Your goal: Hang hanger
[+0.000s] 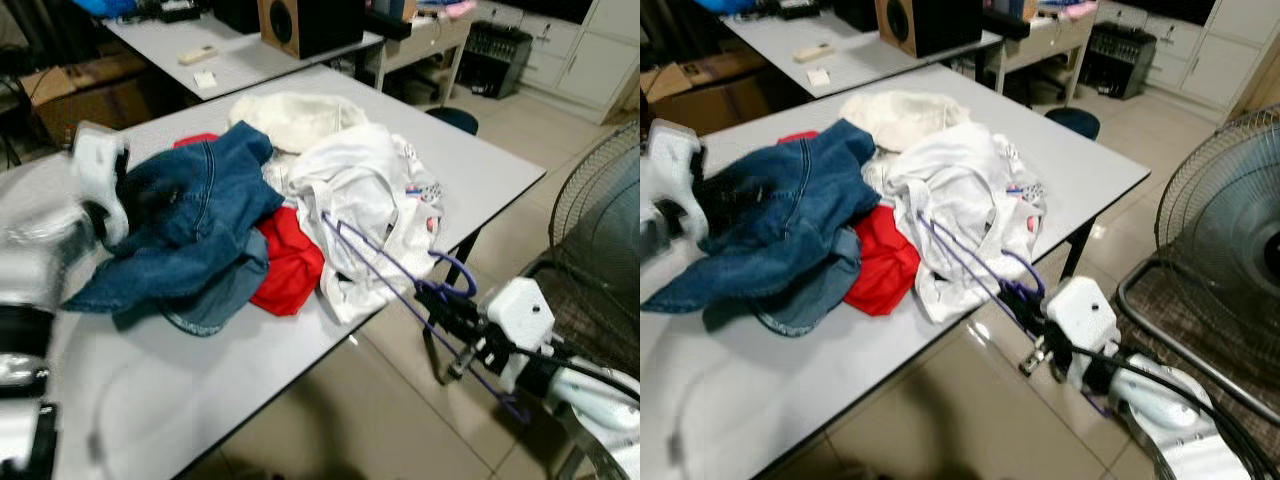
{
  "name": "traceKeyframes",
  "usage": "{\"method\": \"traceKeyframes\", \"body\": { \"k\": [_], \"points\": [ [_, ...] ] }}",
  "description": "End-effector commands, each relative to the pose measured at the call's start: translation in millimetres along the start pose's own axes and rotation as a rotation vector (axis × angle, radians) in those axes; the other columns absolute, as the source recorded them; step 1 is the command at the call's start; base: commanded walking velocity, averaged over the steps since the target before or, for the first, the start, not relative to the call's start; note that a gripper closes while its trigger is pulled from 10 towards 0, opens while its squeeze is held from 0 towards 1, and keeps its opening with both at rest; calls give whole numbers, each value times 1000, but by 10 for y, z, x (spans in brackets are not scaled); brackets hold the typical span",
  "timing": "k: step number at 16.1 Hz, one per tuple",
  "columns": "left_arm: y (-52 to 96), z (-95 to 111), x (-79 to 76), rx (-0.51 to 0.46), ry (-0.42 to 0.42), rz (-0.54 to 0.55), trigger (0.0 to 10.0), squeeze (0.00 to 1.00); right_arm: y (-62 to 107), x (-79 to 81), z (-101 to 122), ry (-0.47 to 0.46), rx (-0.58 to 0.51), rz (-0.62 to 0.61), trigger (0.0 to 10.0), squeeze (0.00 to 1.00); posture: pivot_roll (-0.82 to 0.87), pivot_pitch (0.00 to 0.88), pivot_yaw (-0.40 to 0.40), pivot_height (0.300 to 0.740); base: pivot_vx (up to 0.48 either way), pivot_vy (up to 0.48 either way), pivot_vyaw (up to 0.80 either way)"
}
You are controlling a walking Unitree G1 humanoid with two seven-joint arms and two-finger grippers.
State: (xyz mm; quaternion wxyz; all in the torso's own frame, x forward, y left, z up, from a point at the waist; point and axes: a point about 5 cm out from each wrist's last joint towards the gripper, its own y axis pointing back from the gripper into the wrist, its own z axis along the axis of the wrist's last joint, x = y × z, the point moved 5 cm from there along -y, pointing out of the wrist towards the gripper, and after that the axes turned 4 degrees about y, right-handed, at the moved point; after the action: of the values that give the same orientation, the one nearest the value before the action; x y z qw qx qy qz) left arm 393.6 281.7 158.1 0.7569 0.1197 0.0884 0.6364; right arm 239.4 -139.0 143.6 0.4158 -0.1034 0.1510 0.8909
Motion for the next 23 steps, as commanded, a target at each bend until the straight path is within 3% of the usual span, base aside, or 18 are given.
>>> {"method": "traceKeyframes", "body": {
  "k": [1, 2, 4, 5, 6, 8, 10, 13, 14, 15, 23],
  "points": [
    [-14, 110, 163, -43, -55, 117, 10000, 1000, -16, 7, 33, 6, -12, 5, 10000, 0, -64, 0, 55, 740, 0, 0, 0],
    [-11, 66, 315, -51, -89, 229, 10000, 1000, -28, 25, 47, 6, -18, 12, 10000, 0, -68, 0, 58, 740, 0, 0, 0],
    [-13, -11, 389, -55, -65, 268, 10000, 1000, -39, 42, 53, 7, -20, 19, 10000, 0, -70, 0, 59, 740, 0, 0, 0],
    [-36, -31, 353, -72, -23, 235, 10000, 227, -44, 43, 54, 6, -21, 19, 10000, 0, -70, 0, 58, 740, 0, 0, 0],
    [-29, -76, 398, -83, 40, 259, 10000, 0, -48, 41, 53, 6, -21, 20, 10000, 0, -68, 0, 55, 740, 0, 0, 0],
    [-36, -244, 421, -41, 122, 273, 10000, 0, -57, 40, 56, 5, -23, 22, 10000, 0, -63, 0, 51, 740, 0, 0, 0],
    [-96, -442, 276, -15, 280, 196, 10000, 0, -72, 41, 60, 5, -25, 29, 10000, 0, -60, 0, 47, 740, 0, 0, 0],
    [-133, -620, 197, 59, 225, 206, 10000, 0, -84, 37, 70, 4, -30, 35, 10000, 0, -57, 0, 41, 740, 0, 0, 0],
    [-148, -627, 175, 58, 253, 200, 9176, 0, -87, 36, 72, 6, -30, 37, 10000, 0, -58, 0, 42, 740, 0, 0, 0],
    [-167, -614, 138, 47, 288, 177, 0, 0, -86, 33, 72, 7, -30, 37, 10000, 0, -61, 0, 46, 740, 0, 0, 0],
    [-209, -546, 60, 17, 277, 130, 0, 0, -83, 44, 64, 5, -28, 34, 10000, 0, -59, 0, 48, 740, 0, 0, 0]
  ]
}}
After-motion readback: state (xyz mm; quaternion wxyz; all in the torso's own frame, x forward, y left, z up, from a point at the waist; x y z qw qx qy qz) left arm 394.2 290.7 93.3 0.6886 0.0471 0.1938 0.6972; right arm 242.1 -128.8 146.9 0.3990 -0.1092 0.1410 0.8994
